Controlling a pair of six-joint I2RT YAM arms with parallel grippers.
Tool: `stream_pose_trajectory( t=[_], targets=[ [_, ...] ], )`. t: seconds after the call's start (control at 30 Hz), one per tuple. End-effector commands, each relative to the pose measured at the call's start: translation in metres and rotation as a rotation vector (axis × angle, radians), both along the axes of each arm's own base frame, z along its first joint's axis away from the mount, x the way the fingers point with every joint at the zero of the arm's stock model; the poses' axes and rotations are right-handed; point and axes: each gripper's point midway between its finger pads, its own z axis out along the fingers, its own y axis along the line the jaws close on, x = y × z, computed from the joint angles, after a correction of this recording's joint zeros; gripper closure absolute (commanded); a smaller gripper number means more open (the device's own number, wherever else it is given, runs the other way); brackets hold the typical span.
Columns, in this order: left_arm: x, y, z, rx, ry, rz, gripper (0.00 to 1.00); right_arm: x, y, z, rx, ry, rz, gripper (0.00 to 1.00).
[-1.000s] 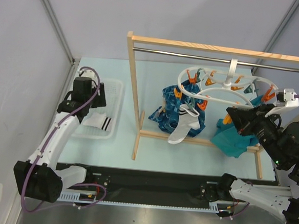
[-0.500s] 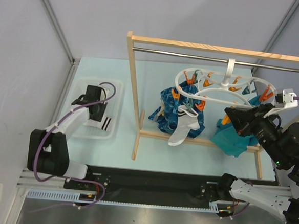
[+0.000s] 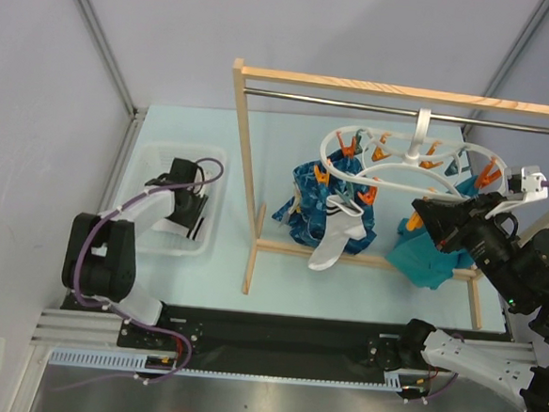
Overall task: Clip the socks to the hanger
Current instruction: Pick up the sock from the bin.
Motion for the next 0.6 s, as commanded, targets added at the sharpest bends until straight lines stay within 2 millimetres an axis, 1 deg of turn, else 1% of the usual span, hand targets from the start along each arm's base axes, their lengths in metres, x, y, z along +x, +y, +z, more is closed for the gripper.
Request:
stream_pose_trajectory(
  t=[0.0, 0.07, 0.17, 0.2, 0.27, 0.3, 0.33, 0.43, 0.47, 0.57],
  targets=[
    [0.006, -0.003, -0.011, -0.001, 0.034, 0.004, 0.48, -0.008, 0.004, -0.008, -0.025, 0.021, 0.054, 1.00],
    [0.005, -0.002, -0.013, -0.005, 0.037, 0.011, 0.50, -0.007, 0.007, -0.009, -0.028, 0.027, 0.058, 1.00],
    [0.006, 0.002, -0.011, -0.009, 0.029, 0.022, 0.58, -0.007, 0.009, -0.009, -0.027, 0.031, 0.064, 1.00],
    [0.006, 0.005, -0.012, -0.008, 0.031, 0.030, 0.68, -0.007, 0.010, -0.008, -0.024, 0.028, 0.067, 1.00],
    [0.007, 0.006, -0.009, -0.020, 0.024, 0.038, 0.84, -0.006, 0.011, -0.008, -0.022, 0.027, 0.067, 1.00],
    [0.008, 0.006, -0.008, -0.026, 0.014, 0.044, 0.95, -0.006, 0.011, -0.008, -0.022, 0.029, 0.069, 1.00],
    [0.010, 0.005, -0.005, -0.028, 0.004, 0.045, 1.00, -0.006, 0.012, -0.009, -0.024, 0.033, 0.070, 1.00],
    [0.014, 0.006, 0.009, -0.039, -0.044, 0.061, 1.00, -0.005, 0.015, -0.010, -0.024, 0.038, 0.074, 1.00],
    [0.017, 0.007, 0.021, -0.044, -0.080, 0.083, 1.00, -0.005, 0.015, -0.010, -0.024, 0.040, 0.074, 1.00],
    [0.020, 0.009, 0.043, -0.052, -0.151, 0.133, 1.00, -0.004, 0.016, -0.011, -0.026, 0.044, 0.072, 1.00]
  ],
)
